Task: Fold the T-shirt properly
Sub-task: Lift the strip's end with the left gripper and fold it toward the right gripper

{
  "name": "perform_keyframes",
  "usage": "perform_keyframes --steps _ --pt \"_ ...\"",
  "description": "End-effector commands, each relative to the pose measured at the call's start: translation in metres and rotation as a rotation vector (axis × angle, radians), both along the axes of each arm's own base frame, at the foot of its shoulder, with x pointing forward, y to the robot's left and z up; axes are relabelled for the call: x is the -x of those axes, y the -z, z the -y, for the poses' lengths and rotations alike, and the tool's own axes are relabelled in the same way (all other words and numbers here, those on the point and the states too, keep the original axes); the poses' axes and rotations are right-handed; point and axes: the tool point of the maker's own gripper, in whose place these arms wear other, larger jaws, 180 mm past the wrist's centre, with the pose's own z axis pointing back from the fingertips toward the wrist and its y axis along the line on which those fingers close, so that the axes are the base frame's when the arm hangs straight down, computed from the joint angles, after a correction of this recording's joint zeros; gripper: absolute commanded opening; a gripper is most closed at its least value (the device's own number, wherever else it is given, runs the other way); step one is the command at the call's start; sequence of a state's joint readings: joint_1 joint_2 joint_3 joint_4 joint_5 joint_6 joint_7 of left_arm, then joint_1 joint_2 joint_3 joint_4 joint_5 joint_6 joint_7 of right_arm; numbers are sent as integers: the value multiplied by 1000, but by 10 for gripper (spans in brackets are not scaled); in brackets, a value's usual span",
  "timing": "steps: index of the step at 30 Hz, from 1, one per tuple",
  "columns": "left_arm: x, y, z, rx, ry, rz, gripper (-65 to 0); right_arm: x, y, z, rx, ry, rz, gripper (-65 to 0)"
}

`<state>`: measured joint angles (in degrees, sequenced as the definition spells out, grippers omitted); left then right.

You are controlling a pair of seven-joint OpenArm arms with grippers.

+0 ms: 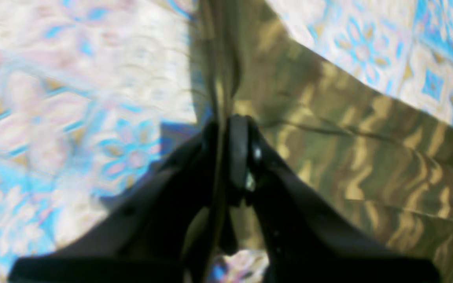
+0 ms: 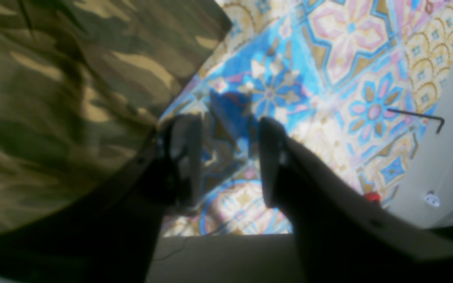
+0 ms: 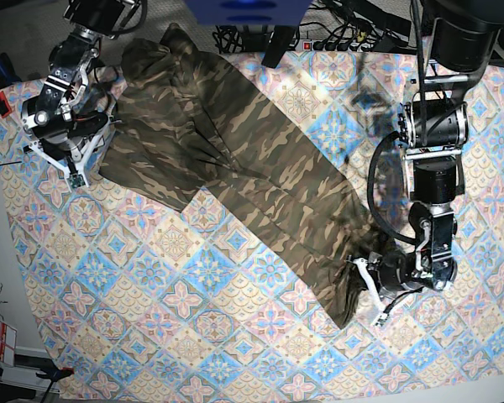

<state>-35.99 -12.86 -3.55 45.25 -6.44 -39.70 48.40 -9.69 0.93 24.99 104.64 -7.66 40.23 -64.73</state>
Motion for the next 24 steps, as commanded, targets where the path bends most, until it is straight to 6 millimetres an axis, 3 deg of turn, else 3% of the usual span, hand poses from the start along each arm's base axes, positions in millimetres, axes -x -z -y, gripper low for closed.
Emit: perform_keyframes --steps 1,4,8,16,24 --pt "-10 -19 3 13 9 64 -629 -7 -9 4 14 2 32 -422" --pt "2 -28 24 -19 63 131 -629 -7 -9 5 16 1 32 -422" --pt "35 -43 39 -109 137 192 -625 -6 -5 5 11 3 21 -422" --pt "100 -45 100 -174 358 249 -624 -1 8 2 -15 9 -13 -422" --pt "136 -37 170 -170 587 243 -624 -2 6 1 -15 7 -9 -422"
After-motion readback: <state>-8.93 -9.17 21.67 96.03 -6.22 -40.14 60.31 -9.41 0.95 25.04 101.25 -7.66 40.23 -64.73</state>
